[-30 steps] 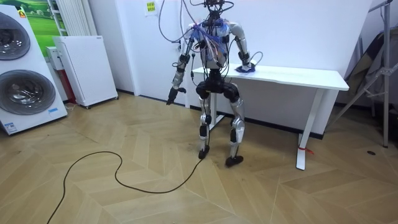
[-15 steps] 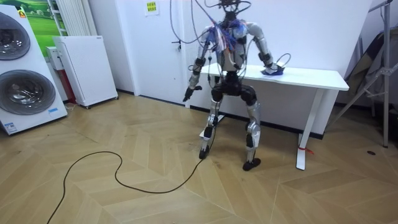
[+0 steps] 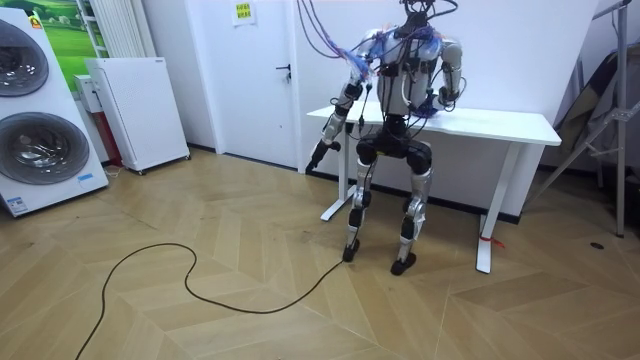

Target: Wipe table

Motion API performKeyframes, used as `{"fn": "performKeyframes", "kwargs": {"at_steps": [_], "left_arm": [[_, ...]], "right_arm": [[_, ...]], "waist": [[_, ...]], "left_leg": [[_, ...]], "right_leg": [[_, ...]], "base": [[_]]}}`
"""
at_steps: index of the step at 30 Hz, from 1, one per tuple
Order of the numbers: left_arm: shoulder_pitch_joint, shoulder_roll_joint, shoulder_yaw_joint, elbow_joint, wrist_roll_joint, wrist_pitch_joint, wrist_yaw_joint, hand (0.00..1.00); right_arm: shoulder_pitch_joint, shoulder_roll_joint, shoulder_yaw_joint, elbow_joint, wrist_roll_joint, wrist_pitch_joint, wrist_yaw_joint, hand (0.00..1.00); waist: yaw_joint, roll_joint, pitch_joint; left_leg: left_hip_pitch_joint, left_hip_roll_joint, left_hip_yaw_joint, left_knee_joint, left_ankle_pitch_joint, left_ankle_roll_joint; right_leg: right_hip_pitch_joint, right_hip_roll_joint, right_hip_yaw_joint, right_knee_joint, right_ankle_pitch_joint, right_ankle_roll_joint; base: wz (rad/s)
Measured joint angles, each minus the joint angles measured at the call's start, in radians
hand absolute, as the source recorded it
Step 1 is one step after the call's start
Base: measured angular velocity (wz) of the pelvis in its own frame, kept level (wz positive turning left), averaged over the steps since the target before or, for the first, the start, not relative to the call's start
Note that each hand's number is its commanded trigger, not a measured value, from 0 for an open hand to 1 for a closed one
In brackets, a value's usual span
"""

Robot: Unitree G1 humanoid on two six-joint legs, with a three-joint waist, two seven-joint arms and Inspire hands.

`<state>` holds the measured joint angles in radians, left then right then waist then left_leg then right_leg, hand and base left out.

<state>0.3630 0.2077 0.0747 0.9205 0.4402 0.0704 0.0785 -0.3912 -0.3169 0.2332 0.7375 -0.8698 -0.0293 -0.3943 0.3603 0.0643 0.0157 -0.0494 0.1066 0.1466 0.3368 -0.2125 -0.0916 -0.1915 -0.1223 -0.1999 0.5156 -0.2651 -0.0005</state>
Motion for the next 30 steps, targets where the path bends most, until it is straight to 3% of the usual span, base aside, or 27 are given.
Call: {"fn": "performKeyframes", "kwargs": {"at_steps": [3, 5, 8, 9, 10, 12, 15, 16, 18, 21, 24, 26, 27, 28, 30], "left_arm": [[0.025, 0.003, 0.001, -0.016, -0.017, 0.034, -0.005, 0.00], [0.031, 0.012, 0.003, -0.037, -0.027, 0.045, -0.006, 0.00], [0.032, 0.015, 0.022, -0.047, -0.014, 0.035, -0.005, 0.00], [0.033, 0.016, 0.048, -0.045, -0.014, 0.028, -0.002, 0.00], [0.038, 0.019, 0.074, -0.036, -0.011, 0.025, 0.003, 0.00], [0.050, 0.023, 0.123, -0.037, -0.012, 0.018, 0.008, 0.00], [0.062, 0.029, 0.191, -0.041, -0.011, 0.003, 0.026, 0.00], [0.066, 0.045, 0.197, -0.043, -0.011, -0.003, 0.026, 0.00], [0.070, 0.071, 0.198, -0.045, -0.013, -0.008, 0.028, 0.00], [0.068, 0.072, 0.192, -0.051, -0.011, -0.013, 0.028, 0.00], [0.064, 0.058, 0.148, -0.065, -0.012, -0.034, 0.028, 0.00], [0.062, 0.042, 0.122, -0.064, -0.014, -0.032, 0.028, 0.00], [0.059, 0.032, 0.102, -0.062, -0.015, -0.028, 0.025, 0.00], [0.053, 0.024, 0.087, -0.058, -0.013, -0.027, 0.020, 0.00], [0.036, 0.021, 0.060, -0.045, -0.011, -0.027, 0.015, 0.00]], "right_arm": [[0.012, -0.007, 0.015, 0.017, 0.010, -0.004, -0.010, 1.00], [0.038, -0.017, -0.012, 0.088, 0.072, -0.026, -0.051, 1.00], [0.162, -0.024, -0.135, 0.126, 0.135, -0.082, -0.144, 1.00], [0.211, -0.023, -0.198, 0.155, 0.149, -0.109, -0.178, 1.00], [0.265, -0.025, -0.264, 0.177, 0.177, -0.124, -0.203, 1.00], [0.347, -0.045, -0.341, 0.195, 0.245, -0.126, -0.221, 1.00], [0.435, -0.093, -0.475, 0.259, 0.293, -0.143, -0.242, 1.00], [0.464, -0.109, -0.511, 0.275, 0.308, -0.144, -0.249, 1.00], [0.515, -0.129, -0.531, 0.281, 0.328, -0.144, -0.262, 1.00], [0.539, -0.138, -0.530, 0.258, 0.364, -0.125, -0.272, 1.00], [0.515, -0.137, -0.495, 0.193, 0.351, -0.065, -0.268, 1.00], [0.464, -0.133, -0.457, 0.182, 0.350, -0.026, -0.269, 1.00], [0.421, -0.122, -0.412, 0.159, 0.344, 0.007, -0.268, 1.00], [0.369, -0.105, -0.362, 0.130, 0.304, 0.025, -0.255, 1.00], [0.290, -0.083, -0.255, 0.081, 0.245, 0.041, -0.214, 1.00]], "waist": [[-0.010, -0.016, -0.0004], [-0.059, -0.034, -0.0029], [-0.114, -0.066, -0.0096], [-0.149, -0.077, -0.0096], [-0.169, -0.092, -0.0164], [-0.179, -0.111, -0.0285], [-0.216, -0.117, -0.0292], [-0.238, -0.117, -0.0291], [-0.251, -0.115, -0.0307], [-0.265, -0.103, -0.0314], [-0.266, -0.084, -0.0265], [-0.240, -0.071, -0.0203], [-0.208, -0.061, -0.0176], [-0.187, -0.054, -0.0135], [-0.167, -0.054, -0.0127]], "left_leg": [[0.008, -0.019, -0.027, -0.035, 0.007, 0.005], [0.004, -0.026, -0.070, -0.037, 0.011, 0.010], [0.021, -0.034, -0.074, -0.039, 0.015, 0.016], [0.032, -0.037, -0.071, -0.043, 0.014, 0.017], [0.048, -0.042, -0.066, -0.054, 0.013, 0.020], [0.075, -0.045, -0.047, -0.071, 0.003, 0.036], [0.094, -0.048, -0.021, -0.071, -0.020, 0.055], [0.094, -0.049, -0.017, -0.070, -0.026, 0.059], [0.102, -0.049, -0.006, -0.071, -0.034, 0.061], [0.130, -0.044, 0.017, -0.080, -0.040, 0.060], [0.139, -0.042, 0.018, -0.087, -0.041, 0.061], [0.148, -0.042, 0.008, -0.099, -0.042, 0.063], [0.145, -0.041, -0.006, -0.098, -0.045, 0.064], [0.140, -0.041, -0.021, -0.097, -0.046, 0.065], [0.112, -0.043, -0.052, -0.085, -0.046, 0.065]], "right_leg": [[0.015, -0.006, -0.007, -0.022, 0.006, 0.008], [0.045, -0.016, -0.049, -0.050, 0.006, 0.014], [0.115, -0.014, -0.068, -0.115, 0.014, 0.034], [0.151, -0.014, -0.081, -0.150, 0.022, 0.044], [0.177, -0.015, -0.080, -0.177, 0.027, 0.052], [0.198, -0.014, -0.067, -0.199, 0.035, 0.063], [0.222, -0.014, -0.049, -0.224, 0.048, 0.080], [0.226, -0.015, -0.050, -0.228, 0.051, 0.085], [0.228, -0.015, -0.050, -0.225, 0.052, 0.086], [0.244, -0.013, -0.050, -0.224, 0.057, 0.084], [0.239, -0.010, -0.052, -0.224, 0.070, 0.078], [0.226, -0.002, -0.049, -0.225, 0.085, 0.072], [0.208, 0.005, -0.053, -0.223, 0.098, 0.065], [0.191, 0.009, -0.059, -0.221, 0.109, 0.057], [0.171, 0.011, -0.074, -0.220, 0.116, 0.048]], "base": [[0.16], [0.71], [0.53], [0.34], [0.22], [-0.15], [-0.19], [-0.11], [-0.23], [-0.30], [-0.28], [-0.57], [-0.80], [-0.72], [-0.16]]}}
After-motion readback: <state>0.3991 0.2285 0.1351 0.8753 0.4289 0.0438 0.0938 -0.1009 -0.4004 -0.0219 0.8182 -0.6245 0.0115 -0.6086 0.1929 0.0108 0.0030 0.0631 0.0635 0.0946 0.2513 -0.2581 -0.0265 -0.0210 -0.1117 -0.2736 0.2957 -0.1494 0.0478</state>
